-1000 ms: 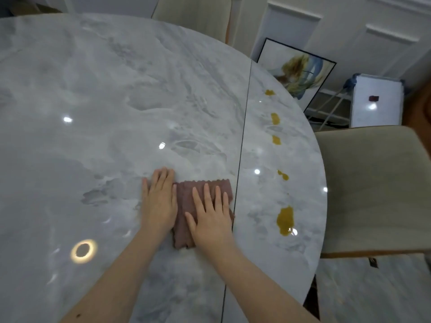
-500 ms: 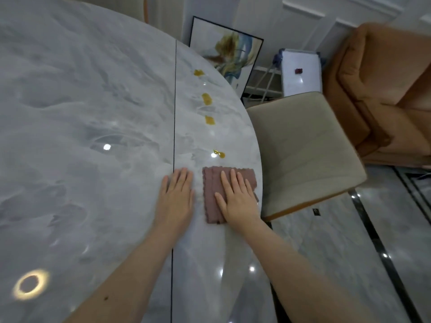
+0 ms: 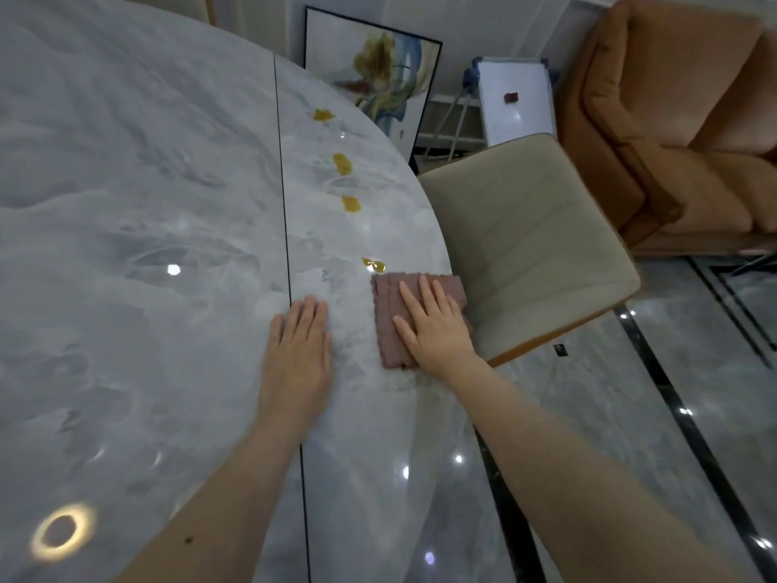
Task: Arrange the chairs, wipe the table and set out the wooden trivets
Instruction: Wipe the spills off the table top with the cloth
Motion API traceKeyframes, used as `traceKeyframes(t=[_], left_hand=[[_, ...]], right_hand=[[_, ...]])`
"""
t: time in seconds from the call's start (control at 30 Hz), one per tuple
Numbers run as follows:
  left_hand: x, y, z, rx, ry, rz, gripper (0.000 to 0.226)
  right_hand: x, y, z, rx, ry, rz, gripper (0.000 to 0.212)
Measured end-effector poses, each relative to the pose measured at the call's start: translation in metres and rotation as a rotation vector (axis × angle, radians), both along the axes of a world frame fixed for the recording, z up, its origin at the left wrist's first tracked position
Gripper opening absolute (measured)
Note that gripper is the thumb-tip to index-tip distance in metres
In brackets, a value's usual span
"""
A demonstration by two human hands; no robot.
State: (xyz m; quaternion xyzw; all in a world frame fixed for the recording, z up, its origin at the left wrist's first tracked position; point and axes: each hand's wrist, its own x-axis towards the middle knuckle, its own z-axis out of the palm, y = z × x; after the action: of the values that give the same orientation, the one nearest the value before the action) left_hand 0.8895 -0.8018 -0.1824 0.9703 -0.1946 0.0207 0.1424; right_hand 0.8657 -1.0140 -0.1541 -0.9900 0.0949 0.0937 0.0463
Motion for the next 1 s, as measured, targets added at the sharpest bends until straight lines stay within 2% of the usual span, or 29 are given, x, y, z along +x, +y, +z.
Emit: traceKeyframes(t=[0.1,0.23,0.33,0.47,0.57,0.73,0.8,0.93,1.0], left_hand=[[0.001,0.002,-0.001,-0.017,-0.016,-0.019,0.055],[0.0,0.003,-0.001,-0.034,-0.007,-0.015,0.056],[-0.001,0.002,0.0,-0.046,0.003,-0.007,0.056],[-0.002,0.0,0.002,-0.08,0.003,-0.002,0.055],[-0.001,0.001,0.002,-0.143,-0.024,0.005,0.052],[0.036,-0.004,0.017,-0.249,-0.114,0.103,0.044],[0.055,-0.006,0.018,-0.23,-0.095,0.142,0.045],[0.081,-0.015,0.011,-0.105,-0.065,0.142,0.047],[0.086,-0.017,0.008,-0.077,-0.031,0.138,0.051]], right_hand=[[0.018,0.026,-0.006,0.015,-0.056,-0.073,0.06],[-0.041,0.035,-0.002,0.051,-0.041,0.223,0.067],[-0.061,0.007,0.0,0.013,-0.028,0.302,0.069],[-0.012,-0.014,0.001,0.005,-0.02,0.119,0.079],[0.043,-0.014,-0.005,-0.012,-0.05,0.029,0.067],[0.106,0.019,-0.01,0.034,-0.072,0.026,0.059],[0.094,0.029,-0.009,0.035,-0.083,0.117,0.057],[0.031,0.013,-0.006,0.064,-0.068,0.455,0.057],[0.027,-0.013,-0.005,0.054,-0.037,0.466,0.058]])
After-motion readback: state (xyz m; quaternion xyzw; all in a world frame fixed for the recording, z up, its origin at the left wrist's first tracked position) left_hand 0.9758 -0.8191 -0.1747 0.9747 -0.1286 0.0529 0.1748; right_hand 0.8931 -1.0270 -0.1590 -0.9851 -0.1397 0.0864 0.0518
